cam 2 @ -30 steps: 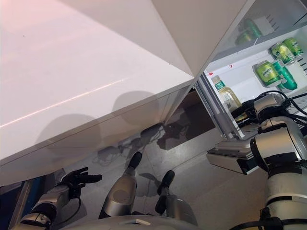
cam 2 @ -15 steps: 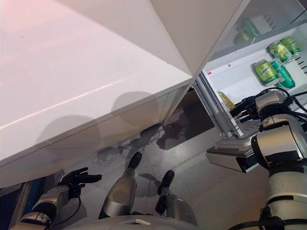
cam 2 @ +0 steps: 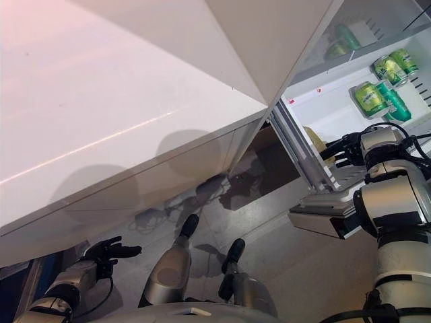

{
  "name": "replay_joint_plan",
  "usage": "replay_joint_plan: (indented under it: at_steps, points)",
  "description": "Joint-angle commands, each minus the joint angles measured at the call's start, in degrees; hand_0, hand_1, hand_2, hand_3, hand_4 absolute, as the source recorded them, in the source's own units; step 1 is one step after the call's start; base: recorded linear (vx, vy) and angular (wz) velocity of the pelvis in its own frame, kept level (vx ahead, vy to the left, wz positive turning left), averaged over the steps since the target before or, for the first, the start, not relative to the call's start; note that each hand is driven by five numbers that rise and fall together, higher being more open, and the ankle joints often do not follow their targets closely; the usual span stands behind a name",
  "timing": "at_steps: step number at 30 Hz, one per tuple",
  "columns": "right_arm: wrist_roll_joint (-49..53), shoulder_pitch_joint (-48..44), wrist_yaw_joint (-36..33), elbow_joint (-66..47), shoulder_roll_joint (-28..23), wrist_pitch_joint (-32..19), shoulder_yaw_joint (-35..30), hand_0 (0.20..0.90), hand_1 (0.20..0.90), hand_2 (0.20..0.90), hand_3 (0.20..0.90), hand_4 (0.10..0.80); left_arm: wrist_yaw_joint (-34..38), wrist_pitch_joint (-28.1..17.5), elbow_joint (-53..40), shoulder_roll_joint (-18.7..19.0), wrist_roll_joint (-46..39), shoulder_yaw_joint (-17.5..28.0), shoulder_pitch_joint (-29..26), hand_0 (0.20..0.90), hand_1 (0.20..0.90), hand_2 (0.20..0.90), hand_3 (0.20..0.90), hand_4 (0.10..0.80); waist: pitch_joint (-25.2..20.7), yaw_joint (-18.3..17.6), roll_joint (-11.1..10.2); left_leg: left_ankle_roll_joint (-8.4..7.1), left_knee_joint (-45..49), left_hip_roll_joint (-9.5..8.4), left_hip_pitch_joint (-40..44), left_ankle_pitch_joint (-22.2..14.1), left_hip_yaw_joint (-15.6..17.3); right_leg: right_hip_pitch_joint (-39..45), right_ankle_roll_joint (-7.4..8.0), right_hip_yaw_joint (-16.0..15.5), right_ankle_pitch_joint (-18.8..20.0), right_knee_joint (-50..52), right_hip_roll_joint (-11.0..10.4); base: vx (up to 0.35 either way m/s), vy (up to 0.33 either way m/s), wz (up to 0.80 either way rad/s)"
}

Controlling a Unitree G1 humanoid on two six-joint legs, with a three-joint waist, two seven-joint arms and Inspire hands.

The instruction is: Put drinks into fridge and close the fridge

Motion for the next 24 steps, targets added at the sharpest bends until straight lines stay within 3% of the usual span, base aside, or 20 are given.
replay_joint_plan:
  at_steps: [1,7,11,18,24]
  points:
    - [5.21,-4.15,-9.83,-4.40,-7.53,-6.17,3.44,0.900,0.900,0.900,0.900,0.800,0.84,-0.97,2.69,3.16,1.08,-1.23,2.83,0.900,0.900,0.900,0.900,0.800,-4.18,-1.41,0.15,4.32,-1.11,-3.32,-0.14,-1.71,4.65,-2.78,1.12,1.27,1.40,4.02,1.18,0.016,0.043,-0.06]
    - [11.45,-0.42,-22.78,-15.42,-9.37,-15.23,-1.00,0.900,0.900,0.900,0.900,0.800,1.16,-1.52,3.39,1.44,1.82,-1.60,3.73,0.900,0.900,0.900,0.900,0.800,-6.87,-3.82,0.51,4.38,-1.28,-3.40,1.84,-2.41,5.59,-1.46,1.24,2.06,0.97,3.85,0.94,0.031,0.059,-0.08]
    - [13.83,3.99,-28.52,-25.48,-9.90,-18.08,-5.11,0.900,0.900,0.900,0.900,0.800,0.95,-2.21,4.70,-0.36,1.30,-1.63,4.57,0.900,0.900,0.900,0.900,0.800,-8.74,-6.00,1.73,4.55,-1.18,-3.50,3.26,-3.11,6.53,-0.63,1.23,3.12,0.52,3.85,0.73,0.029,0.097,-0.06]
    - [12.72,15.73,-31.66,-42.85,-9.99,-24.00,-15.51,0.900,0.900,0.900,0.900,0.800,0.12,-4.19,7.98,-3.48,1.21,-1.09,5.90,0.900,0.900,0.900,0.900,0.800,-12.23,-9.95,3.97,4.94,-1.65,-3.90,5.71,-4.00,7.55,0.69,1.27,5.48,-0.22,3.68,0.38,0.038,0.105,-0.08]
    - [11.06,26.28,-34.93,-58.55,-6.86,-28.12,-24.05,0.900,0.900,0.900,0.900,0.800,-0.27,-4.45,8.74,-5.85,1.68,-0.12,6.79,0.900,0.900,0.900,0.900,0.800,-14.51,-12.90,5.61,5.26,-2.03,-3.85,7.41,-4.69,8.76,1.50,1.44,7.13,-0.65,3.68,0.18,0.035,0.056,-0.15]
